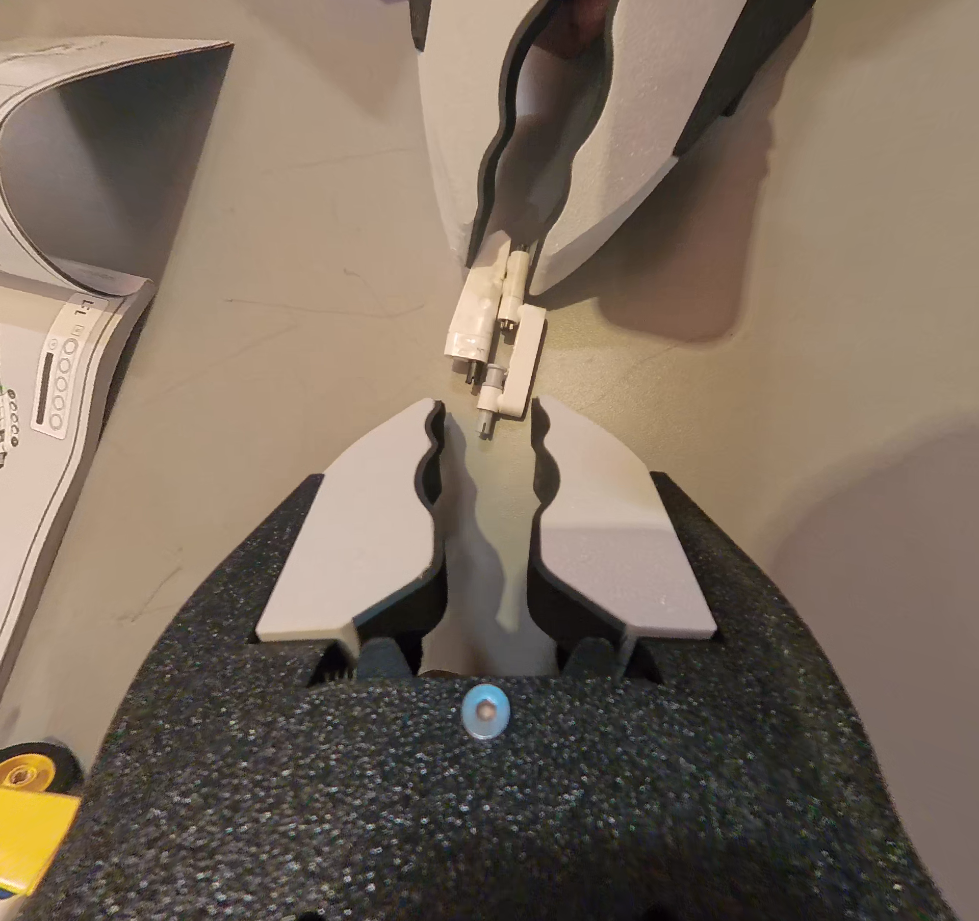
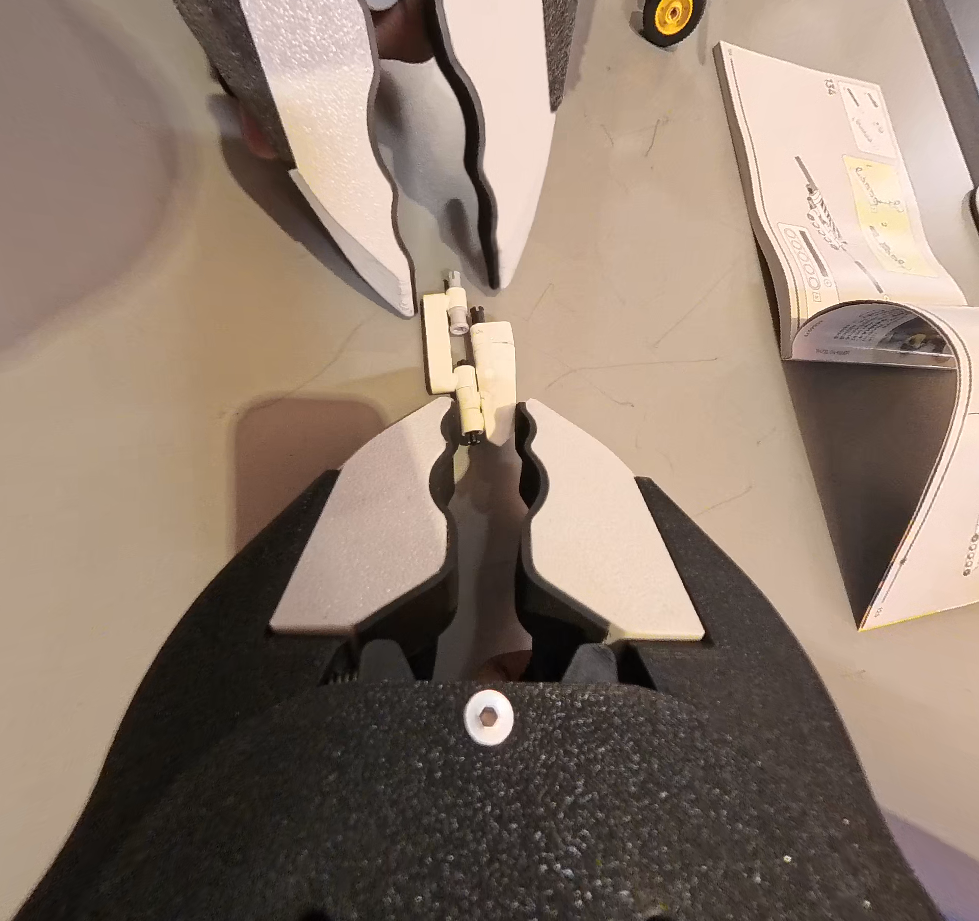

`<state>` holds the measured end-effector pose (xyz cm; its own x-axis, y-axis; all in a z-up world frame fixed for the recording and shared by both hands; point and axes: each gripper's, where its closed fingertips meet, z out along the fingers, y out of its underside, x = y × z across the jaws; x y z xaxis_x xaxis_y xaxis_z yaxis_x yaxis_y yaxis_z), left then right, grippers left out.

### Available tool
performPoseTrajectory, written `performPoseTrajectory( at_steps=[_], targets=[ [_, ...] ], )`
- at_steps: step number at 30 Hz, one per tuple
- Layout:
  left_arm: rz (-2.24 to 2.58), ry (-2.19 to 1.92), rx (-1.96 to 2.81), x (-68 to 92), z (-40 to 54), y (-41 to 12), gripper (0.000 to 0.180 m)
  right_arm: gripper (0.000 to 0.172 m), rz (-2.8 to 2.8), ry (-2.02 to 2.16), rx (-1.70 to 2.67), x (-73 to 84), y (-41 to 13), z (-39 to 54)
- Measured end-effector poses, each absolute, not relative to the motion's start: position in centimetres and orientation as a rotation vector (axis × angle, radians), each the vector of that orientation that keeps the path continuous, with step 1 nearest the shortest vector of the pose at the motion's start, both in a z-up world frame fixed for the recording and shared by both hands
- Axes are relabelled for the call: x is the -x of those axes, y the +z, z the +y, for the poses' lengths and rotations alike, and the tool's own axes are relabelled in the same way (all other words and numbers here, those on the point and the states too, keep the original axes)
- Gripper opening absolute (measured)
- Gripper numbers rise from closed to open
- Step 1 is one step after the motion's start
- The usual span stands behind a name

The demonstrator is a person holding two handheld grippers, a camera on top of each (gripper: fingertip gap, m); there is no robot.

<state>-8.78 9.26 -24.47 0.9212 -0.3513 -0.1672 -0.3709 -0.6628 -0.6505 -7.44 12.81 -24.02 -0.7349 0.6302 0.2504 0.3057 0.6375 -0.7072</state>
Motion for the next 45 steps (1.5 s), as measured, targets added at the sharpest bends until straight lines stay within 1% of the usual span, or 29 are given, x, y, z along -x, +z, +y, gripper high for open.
performPoseTrajectory(
  at_steps=[9,18,45],
  targets=[
    [0.500,0.026,2.329,8.56,9.58,-24.43,0.030,0.020,-2.378,0.907,0.736,7.42,-24.02,12.78],
    [0.500,0.010,2.319,8.15,9.67,-24.52,0.018,0.020,-2.373,0.910,0.740,7.45,-24.01,12.81],
    [0.474,0.005,2.300,8.25,9.79,-24.12,0.017,0.020,-2.360,0.922,0.751,7.49,-23.88,12.88]
  ],
)
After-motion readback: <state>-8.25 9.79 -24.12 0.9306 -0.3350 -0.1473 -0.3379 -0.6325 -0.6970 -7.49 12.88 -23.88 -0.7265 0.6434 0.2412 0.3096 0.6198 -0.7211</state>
